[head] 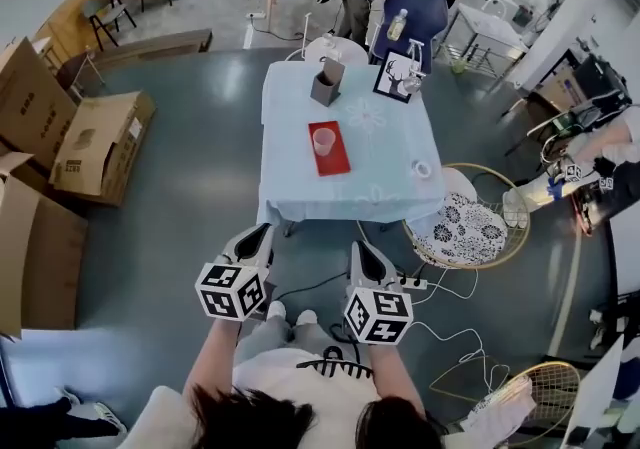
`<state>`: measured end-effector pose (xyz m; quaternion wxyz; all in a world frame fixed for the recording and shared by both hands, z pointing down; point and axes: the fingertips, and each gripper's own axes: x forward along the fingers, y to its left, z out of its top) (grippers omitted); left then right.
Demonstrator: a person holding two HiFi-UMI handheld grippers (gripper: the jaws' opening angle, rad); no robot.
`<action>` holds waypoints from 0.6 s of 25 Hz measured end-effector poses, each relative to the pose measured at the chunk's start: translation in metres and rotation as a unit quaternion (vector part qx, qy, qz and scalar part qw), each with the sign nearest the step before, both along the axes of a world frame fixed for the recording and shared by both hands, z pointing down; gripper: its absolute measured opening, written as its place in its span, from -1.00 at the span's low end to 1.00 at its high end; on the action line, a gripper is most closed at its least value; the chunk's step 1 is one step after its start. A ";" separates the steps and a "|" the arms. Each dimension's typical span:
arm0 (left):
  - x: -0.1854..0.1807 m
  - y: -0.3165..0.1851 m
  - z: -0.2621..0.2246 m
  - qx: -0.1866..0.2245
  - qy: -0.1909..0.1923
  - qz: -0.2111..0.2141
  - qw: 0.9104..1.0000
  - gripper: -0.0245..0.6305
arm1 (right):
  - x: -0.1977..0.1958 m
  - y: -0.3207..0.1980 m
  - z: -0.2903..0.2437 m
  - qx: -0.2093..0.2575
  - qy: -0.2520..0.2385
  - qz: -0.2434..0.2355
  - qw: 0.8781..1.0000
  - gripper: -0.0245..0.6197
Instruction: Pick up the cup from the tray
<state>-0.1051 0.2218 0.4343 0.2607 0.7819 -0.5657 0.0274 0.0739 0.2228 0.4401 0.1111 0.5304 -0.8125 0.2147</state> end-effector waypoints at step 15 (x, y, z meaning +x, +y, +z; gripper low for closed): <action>0.012 0.000 0.010 -0.013 -0.008 -0.020 1.000 -0.92 | 0.012 -0.013 0.008 -0.006 -0.011 -0.027 1.000 -0.82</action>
